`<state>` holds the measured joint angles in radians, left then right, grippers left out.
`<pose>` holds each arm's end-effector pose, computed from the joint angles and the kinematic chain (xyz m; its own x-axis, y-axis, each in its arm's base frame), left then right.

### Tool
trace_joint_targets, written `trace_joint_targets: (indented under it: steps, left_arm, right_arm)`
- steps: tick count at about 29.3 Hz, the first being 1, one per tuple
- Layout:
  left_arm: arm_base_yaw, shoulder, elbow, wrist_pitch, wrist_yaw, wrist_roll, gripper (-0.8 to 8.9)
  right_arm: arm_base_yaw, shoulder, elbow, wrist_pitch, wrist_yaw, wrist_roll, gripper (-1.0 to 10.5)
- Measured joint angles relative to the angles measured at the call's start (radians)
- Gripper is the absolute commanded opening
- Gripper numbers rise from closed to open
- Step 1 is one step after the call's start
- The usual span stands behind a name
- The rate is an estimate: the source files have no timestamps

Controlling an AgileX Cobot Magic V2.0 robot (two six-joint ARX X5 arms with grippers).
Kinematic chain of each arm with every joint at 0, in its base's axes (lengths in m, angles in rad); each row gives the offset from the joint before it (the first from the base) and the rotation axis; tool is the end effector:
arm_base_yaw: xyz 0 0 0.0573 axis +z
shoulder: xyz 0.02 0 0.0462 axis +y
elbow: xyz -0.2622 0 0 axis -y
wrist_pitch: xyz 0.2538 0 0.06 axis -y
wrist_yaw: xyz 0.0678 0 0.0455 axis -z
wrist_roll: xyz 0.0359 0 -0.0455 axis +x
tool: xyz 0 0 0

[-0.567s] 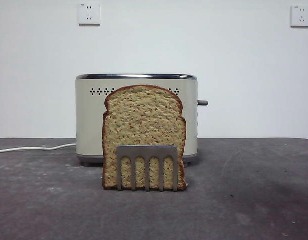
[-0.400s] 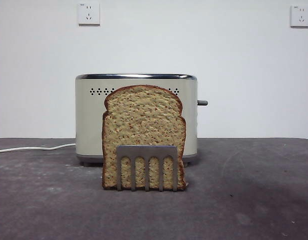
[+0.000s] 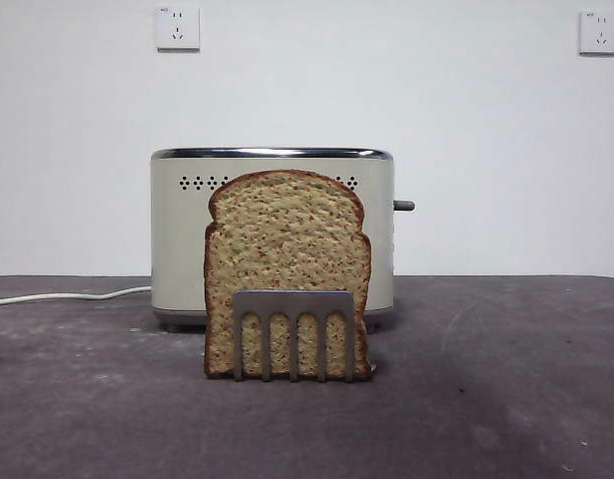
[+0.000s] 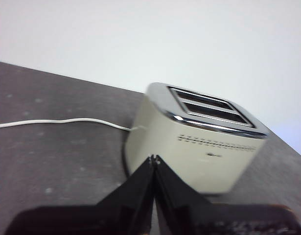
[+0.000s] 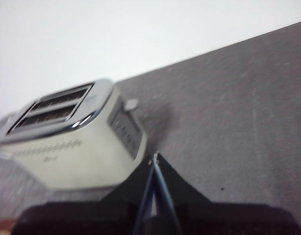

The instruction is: Pick up a slice of bread from the rack,put the bread on the toaster,press the button

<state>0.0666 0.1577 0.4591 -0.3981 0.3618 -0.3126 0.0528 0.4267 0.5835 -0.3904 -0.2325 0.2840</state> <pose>0.0872 -0.0069 0.2675 0.9524 -0.2912 -0.0903 0.2456 0.9083 -0.3386 0.1220 0.0147 0.2871 0.9332 0.2801 -0.2253 -0.1994 0.9249 0.3238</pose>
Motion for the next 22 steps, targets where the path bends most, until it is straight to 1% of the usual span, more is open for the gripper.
trace_joint_targets:
  steps: [2,8,12,15,19,21,22]
  left_arm:
    - [0.000,0.047,0.056,-0.031,0.034,0.026,-0.07]
    - [-0.006,0.201,0.246,-0.159,0.140,0.138,-0.08]
    - [-0.037,0.288,0.366,-0.247,0.218,0.215,-0.08]
    - [-0.063,0.337,0.437,-0.320,0.243,0.272,-0.08]
    - [-0.107,0.385,0.492,-0.422,0.245,0.360,-0.08]
    - [-0.122,0.399,0.492,-0.437,0.245,0.377,0.24]
    - [-0.127,0.406,0.492,-0.438,0.244,0.381,1.36]
  right_arm:
    - [0.000,0.045,0.076,-0.068,-0.024,-0.040,-0.1]
    - [0.000,0.188,0.317,-0.319,-0.105,-0.189,-0.1]
    - [0.009,0.274,0.451,-0.509,-0.108,-0.291,-0.1]
    - [0.027,0.319,0.514,-0.623,-0.109,-0.348,-0.1]
    - [0.052,0.336,0.533,-0.661,-0.108,-0.389,-0.1]
    - [0.053,0.337,0.533,-0.662,-0.108,-0.394,-0.1]
    - [0.053,0.337,0.534,-0.662,-0.108,-0.397,-0.1]
